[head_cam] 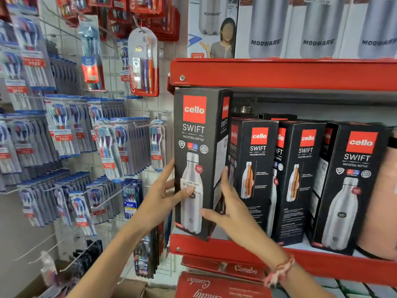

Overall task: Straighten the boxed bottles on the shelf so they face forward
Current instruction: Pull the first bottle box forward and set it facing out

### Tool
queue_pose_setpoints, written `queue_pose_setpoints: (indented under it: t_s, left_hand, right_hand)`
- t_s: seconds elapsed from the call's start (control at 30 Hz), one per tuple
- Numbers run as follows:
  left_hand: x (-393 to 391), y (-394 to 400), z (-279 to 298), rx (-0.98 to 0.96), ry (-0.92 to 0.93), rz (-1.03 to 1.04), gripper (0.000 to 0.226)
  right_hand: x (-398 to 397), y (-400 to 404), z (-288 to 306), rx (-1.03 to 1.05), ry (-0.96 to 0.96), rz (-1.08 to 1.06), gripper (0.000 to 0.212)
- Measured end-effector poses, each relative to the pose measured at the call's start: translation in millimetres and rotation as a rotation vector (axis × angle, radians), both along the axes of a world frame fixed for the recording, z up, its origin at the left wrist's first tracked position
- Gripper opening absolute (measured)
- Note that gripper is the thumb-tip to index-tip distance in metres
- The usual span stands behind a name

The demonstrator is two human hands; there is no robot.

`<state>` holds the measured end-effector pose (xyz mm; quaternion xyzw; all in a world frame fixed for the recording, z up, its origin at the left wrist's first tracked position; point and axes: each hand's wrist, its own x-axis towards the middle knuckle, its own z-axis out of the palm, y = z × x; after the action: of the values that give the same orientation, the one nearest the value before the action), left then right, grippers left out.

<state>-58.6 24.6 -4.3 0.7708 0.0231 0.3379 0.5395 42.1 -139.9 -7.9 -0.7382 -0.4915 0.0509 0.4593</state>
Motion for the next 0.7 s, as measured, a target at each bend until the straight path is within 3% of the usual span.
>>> queue_pose_setpoints:
  t_s: [0.13,0.57,0.7]
  left_hand:
    - [12,-7,-8,0.100,-0.065,0.096,0.080]
    - [46,1,-46,0.061,0.020,0.196,0.084]
    - [47,3,-52,0.029,0.050,0.188,0.081]
  right_hand:
    - [10,13,11,-0.030,-0.040,-0.037,0.097]
    - [25,37,-23,-0.053,-0.109,-0.234,0.099]
    - [19,26,-26,0.025,-0.259,-0.358,0.077]
